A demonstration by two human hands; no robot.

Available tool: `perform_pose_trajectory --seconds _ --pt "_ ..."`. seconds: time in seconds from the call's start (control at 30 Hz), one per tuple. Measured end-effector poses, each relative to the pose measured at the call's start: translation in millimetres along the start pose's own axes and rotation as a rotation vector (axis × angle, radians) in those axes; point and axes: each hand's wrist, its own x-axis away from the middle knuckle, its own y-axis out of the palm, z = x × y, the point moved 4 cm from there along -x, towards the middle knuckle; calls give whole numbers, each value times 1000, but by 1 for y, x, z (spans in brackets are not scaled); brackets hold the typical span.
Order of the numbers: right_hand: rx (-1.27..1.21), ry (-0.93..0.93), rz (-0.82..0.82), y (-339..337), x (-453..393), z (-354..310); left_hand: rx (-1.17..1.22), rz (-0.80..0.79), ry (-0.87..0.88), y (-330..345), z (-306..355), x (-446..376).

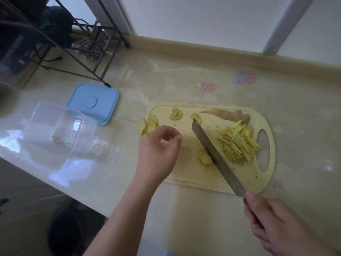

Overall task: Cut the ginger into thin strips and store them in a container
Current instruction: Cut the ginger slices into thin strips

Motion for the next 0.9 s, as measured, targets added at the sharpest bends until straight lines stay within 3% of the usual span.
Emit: perform_pose_trajectory --seconds 0.13,0.33,0.53,0.7,0.9 --pt "-9 13 -1 0 0 1 173 -165 -150 27 14 26" --pt "2 -10 11 0 0 1 -83 -106 -63 53 8 33" --pt "19 0 -4 -1 0 2 -14 58 193 50 0 39" --pt "100 -16 13 -1 2 -1 -177 98 721 59 -5 60" --pt "246 -99 25 3 4 -4 -184 56 786 66 -3 54"
